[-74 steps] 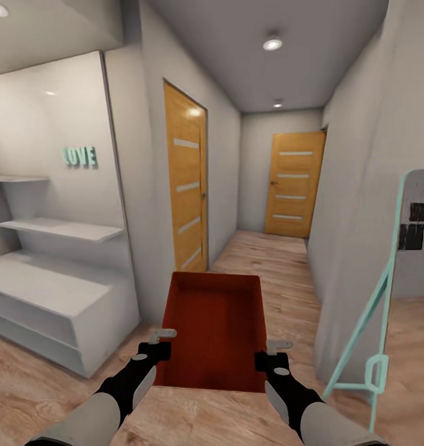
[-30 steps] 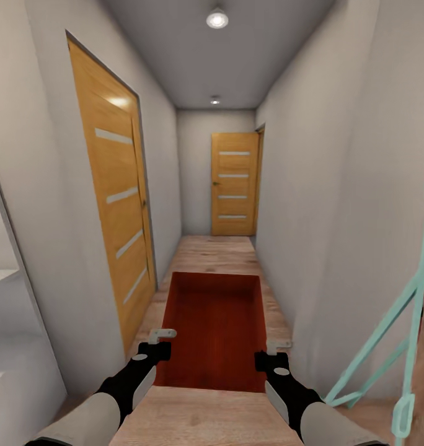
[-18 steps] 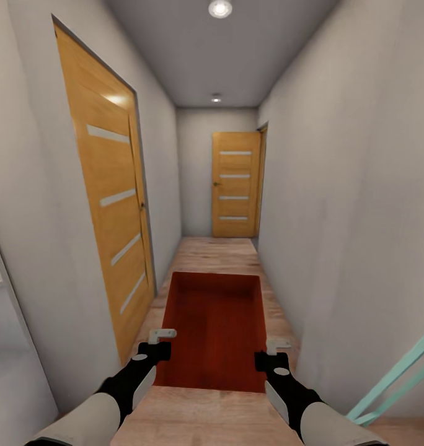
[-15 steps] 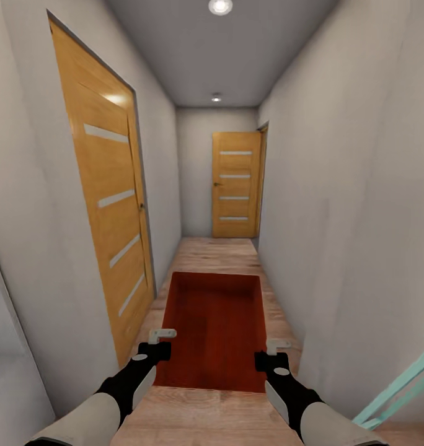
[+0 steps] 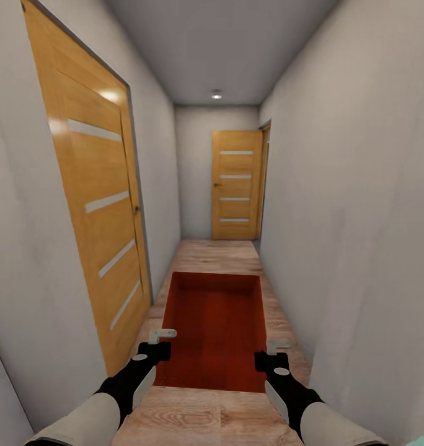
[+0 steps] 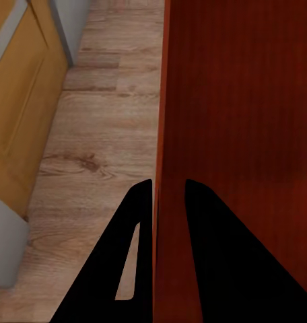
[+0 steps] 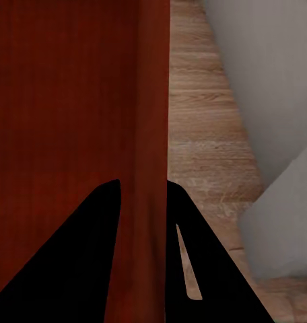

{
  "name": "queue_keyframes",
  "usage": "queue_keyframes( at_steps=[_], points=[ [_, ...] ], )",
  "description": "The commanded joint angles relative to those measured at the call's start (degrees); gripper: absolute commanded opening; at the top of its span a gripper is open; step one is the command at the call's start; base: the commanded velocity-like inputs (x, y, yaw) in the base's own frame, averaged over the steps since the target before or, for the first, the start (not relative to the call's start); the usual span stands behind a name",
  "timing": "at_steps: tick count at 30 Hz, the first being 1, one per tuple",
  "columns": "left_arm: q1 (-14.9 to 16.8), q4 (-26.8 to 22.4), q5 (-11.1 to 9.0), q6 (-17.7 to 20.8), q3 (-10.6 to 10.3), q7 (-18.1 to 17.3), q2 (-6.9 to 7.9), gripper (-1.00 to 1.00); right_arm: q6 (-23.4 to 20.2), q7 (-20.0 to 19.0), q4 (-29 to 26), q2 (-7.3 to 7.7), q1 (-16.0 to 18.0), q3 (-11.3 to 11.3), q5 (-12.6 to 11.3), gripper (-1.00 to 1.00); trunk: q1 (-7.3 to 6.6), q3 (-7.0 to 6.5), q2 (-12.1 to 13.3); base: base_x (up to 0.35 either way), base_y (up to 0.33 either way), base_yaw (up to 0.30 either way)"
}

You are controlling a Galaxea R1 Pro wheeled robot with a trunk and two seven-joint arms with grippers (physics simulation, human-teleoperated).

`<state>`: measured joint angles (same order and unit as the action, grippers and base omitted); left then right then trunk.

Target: Move the two storage containers from the living room to the garage. In the garage, place one container on the floor and stack the other container on top of it (either order is fine).

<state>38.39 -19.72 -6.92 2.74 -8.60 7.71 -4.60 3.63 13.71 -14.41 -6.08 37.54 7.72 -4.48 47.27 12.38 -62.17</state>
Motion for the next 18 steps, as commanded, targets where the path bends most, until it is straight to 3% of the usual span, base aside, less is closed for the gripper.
queue_keyframes(
  at_steps=[1, 18],
  points=[
    [0.02, -0.3, 0.49, -0.46, -0.36, 1.69, 1.07, -1.0, 0.15, 0.18, 0.17, 0.02, 0.08, -0.6, -1.31, -1.0, 0.04, 0.08, -0.05, 0.324, 0.0, 0.0],
    [0.02, -0.24, 0.49, -0.48, -0.36, 1.69, 1.08, -1.0, 0.15, 0.18, 0.17, 0.02, 0.08, -0.55, -1.27, -1.0, 0.04, 0.08, -0.05, 0.324, 0.0, 0.0]
  ],
)
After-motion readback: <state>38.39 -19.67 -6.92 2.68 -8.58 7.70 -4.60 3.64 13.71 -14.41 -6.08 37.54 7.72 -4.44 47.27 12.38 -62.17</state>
